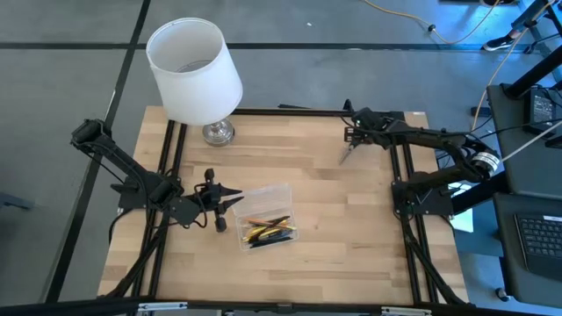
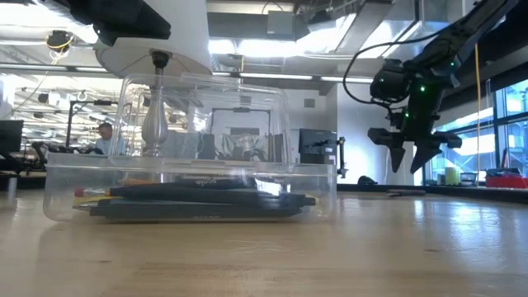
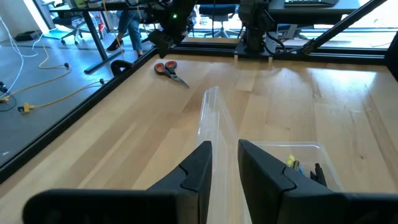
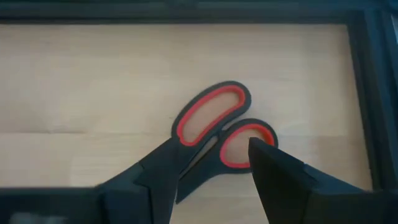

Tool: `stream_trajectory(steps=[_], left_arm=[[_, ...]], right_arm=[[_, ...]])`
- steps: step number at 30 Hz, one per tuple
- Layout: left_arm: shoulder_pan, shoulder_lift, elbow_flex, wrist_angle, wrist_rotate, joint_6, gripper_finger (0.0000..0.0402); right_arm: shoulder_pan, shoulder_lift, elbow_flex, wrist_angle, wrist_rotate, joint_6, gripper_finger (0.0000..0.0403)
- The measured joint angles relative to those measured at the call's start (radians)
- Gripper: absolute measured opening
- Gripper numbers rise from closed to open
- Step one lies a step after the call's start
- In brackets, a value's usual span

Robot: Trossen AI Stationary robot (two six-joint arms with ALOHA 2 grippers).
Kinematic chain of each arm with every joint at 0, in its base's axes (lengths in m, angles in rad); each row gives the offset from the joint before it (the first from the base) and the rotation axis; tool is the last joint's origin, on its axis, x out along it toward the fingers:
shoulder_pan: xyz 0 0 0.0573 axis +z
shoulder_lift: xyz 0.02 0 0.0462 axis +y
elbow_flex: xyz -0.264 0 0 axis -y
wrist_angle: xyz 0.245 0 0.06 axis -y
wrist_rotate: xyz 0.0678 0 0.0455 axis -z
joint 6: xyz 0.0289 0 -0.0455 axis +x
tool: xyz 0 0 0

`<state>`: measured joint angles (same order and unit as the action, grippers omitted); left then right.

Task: Pick & place school supplies into a supply box
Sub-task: Put the black scissors into the transparent supply box

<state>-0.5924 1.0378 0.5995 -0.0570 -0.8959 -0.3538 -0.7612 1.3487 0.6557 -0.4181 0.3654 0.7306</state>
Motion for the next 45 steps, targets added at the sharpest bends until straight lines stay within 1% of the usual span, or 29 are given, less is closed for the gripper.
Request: stream_trajectory(steps=[6,15,19,23,27,31,34,37,40,45], left_arm=[[0.0,0.0,0.0,0.0,0.0,0.0,0.0072],[0.0,0.0,0.0,0.0,0.0,0.0,0.0072],[0.0,0.0,0.0,0.0,0.0,0.0,0.0072],[0.0,0.0,0.0,0.0,0.0,0.0,0.0072],[0.0,0.0,0.0,0.0,0.0,0.0,0.0072],[0.0,0.0,0.0,0.0,0.0,0.0,0.0072],[0.0,0.0,0.0,0.0,0.0,0.0,0.0072],[0.0,0.0,0.0,0.0,0.0,-0.002,0.0072],[0.0,0.0,0.0,0.0,0.0,-0.002,0.0072],[0.0,0.0,0.0,0.0,0.0,-0.002,0.0072]], right_arm=[[-0.003,0.022,-0.024,0.048,-0.023,-0.001,0.0193],[-0.003,0.144,-0.025,0.101,-0.029,0.002,0.0193],[-0.014,0.172,-0.023,0.142,-0.03,0.012,0.0193],[-0.023,0.179,-0.017,0.138,-0.052,0.024,0.0192],[-0.023,0.178,-0.015,0.123,-0.084,-0.027,0.018],[-0.018,0.177,-0.015,0.114,-0.16,-0.09,0.0165],[0.01,0.177,-0.015,0.111,-0.194,-0.118,0.0157],[0.058,0.178,-0.017,0.101,-0.203,-0.135,0.0155],[0.121,0.177,-0.024,0.102,-0.203,-0.132,0.0155],[0.249,0.176,-0.033,0.102,-0.191,-0.081,0.0155]])
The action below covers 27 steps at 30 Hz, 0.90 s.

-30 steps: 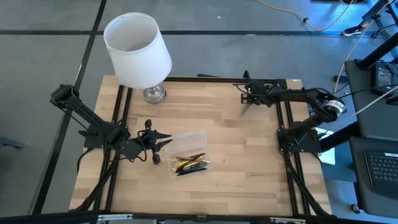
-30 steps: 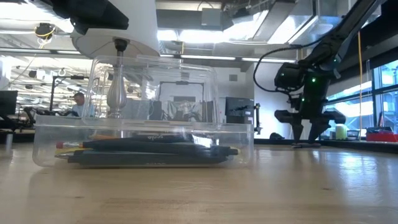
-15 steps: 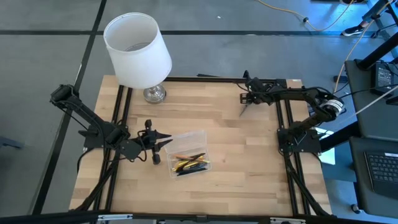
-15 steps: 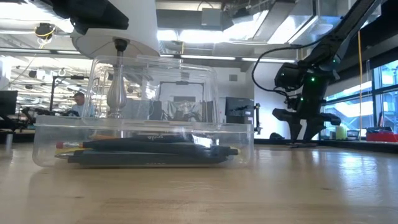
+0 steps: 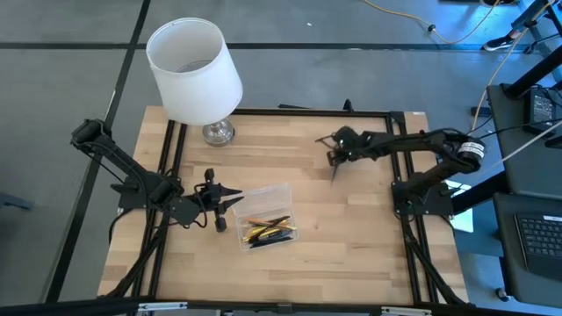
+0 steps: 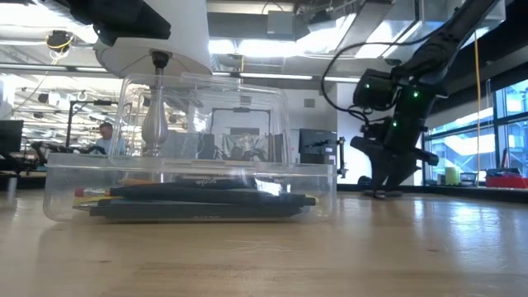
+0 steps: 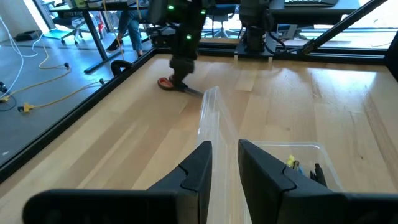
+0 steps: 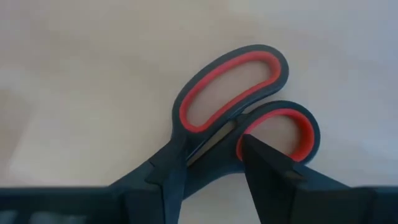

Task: Pick & place school supplies into a supply box
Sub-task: Put the black scissors into the transparent supply box

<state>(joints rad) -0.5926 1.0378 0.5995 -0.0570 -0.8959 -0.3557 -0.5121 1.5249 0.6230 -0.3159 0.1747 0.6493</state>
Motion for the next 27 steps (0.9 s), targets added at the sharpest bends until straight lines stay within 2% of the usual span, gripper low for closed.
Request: stream_trajectory(steps=[7,16,24,27], left_arm=[[0.0,0.0,0.0,0.0,0.0,0.0,0.0072],[0.0,0.0,0.0,0.0,0.0,-0.001,0.0072],[0.0,0.0,0.0,0.0,0.0,-0.012,0.0072],[0.0,0.0,0.0,0.0,0.0,-0.018,0.0072]], right_arm=[[0.223,0.001,-0.002,0.014,-0.017,-0.008,0.0155],[0.473,0.002,-0.002,0.022,-0.032,-0.177,0.0155],[0.504,0.006,0.026,0.022,-0.044,0.177,0.0154],[0.504,0.008,0.045,0.022,-0.082,0.226,0.0154]])
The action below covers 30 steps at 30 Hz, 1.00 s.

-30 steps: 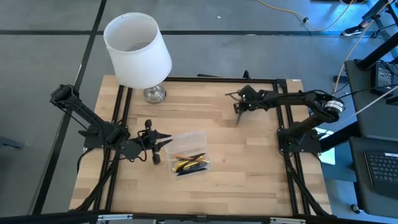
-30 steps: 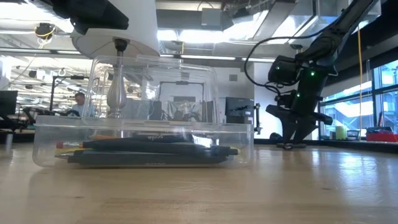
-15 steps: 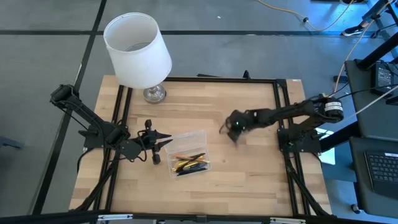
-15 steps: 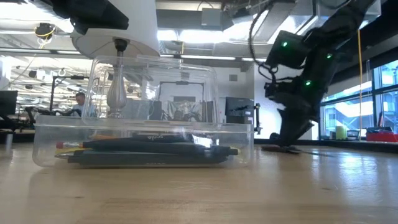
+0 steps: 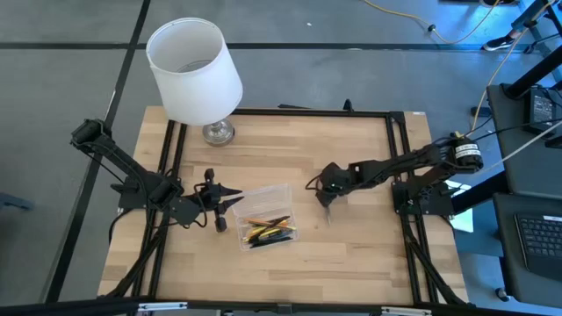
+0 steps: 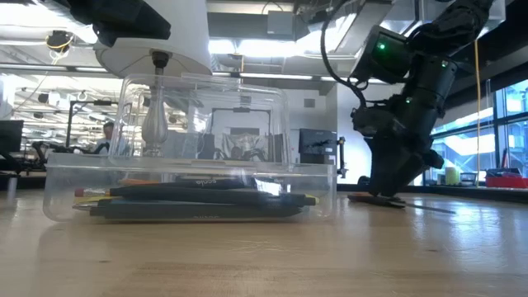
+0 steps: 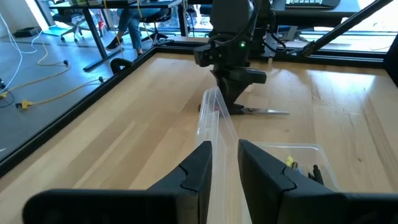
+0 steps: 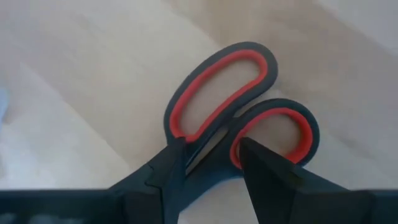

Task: Pick & place school supplies into a supply box
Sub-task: Put the black scissors into the transparent supply box

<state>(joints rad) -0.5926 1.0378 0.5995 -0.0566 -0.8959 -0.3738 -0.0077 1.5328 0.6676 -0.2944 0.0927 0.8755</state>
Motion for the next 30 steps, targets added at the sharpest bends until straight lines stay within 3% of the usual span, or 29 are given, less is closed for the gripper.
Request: stream_trajectory(steps=[4,10,17,24,30], left_arm=[[0.0,0.0,0.0,0.0,0.0,0.001,0.0072],[0.0,0.0,0.0,0.0,0.0,0.001,0.0072],[0.0,0.0,0.0,0.0,0.0,0.001,0.0072],[0.0,0.0,0.0,0.0,0.0,0.001,0.0072],[0.0,0.0,0.0,0.0,0.0,0.001,0.0072]], right_arm=[[0.0,0.002,0.015,-0.003,-0.035,0.019,0.0154],[-0.001,0.001,0.018,-0.035,-0.03,0.17,0.0154],[0.0,0.022,0.027,-0.134,0.015,0.157,0.015],[0.009,0.04,0.028,-0.103,-0.011,-0.117,0.0139],[0.068,0.044,0.025,-0.062,-0.171,-0.418,0.0137]])
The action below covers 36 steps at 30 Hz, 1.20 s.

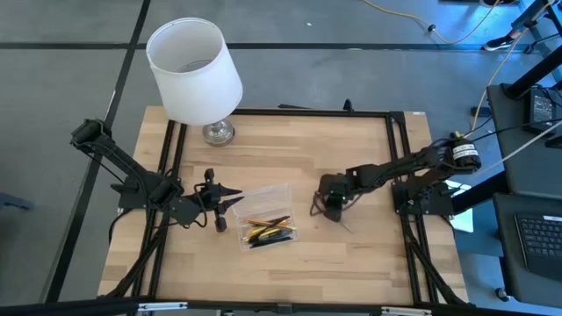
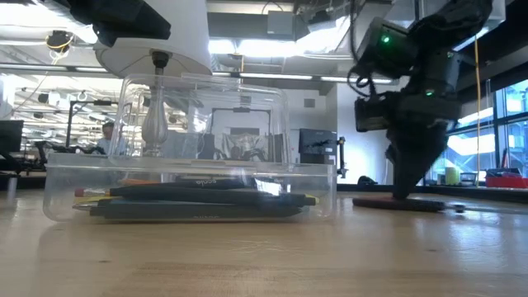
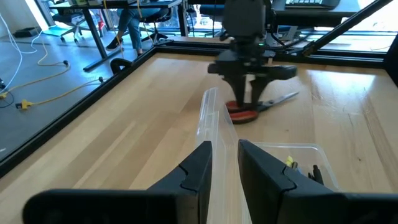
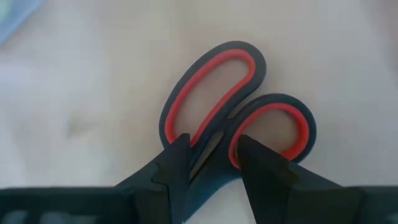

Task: Pick & place school supplies into a supply box
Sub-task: Put the black scissors into the transparent supply box

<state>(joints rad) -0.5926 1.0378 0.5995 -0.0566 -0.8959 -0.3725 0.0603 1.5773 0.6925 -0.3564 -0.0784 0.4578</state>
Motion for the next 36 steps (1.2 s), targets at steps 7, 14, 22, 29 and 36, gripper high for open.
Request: stream_trajectory(steps=[7,14,22,29,36], left_arm=[[0.0,0.0,0.0,0.0,0.0,0.0,0.0072],[0.0,0.0,0.0,0.0,0.0,-0.006,0.0072],[0.0,0.0,0.0,0.0,0.0,-0.007,0.0072],[0.0,0.0,0.0,0.0,0.0,-0.007,0.0072],[0.0,0.0,0.0,0.0,0.0,-0.008,0.0072]], right_arm=[[0.05,0.002,-0.004,0.071,-0.04,0.174,0.0137],[0.048,0.003,-0.004,0.089,-0.053,0.498,0.0137],[0.075,0.002,-0.002,0.063,0.021,0.292,0.0137],[0.091,0.001,-0.002,0.035,0.064,0.145,0.0137],[0.115,0.001,-0.002,-0.022,0.178,-0.297,0.0137]])
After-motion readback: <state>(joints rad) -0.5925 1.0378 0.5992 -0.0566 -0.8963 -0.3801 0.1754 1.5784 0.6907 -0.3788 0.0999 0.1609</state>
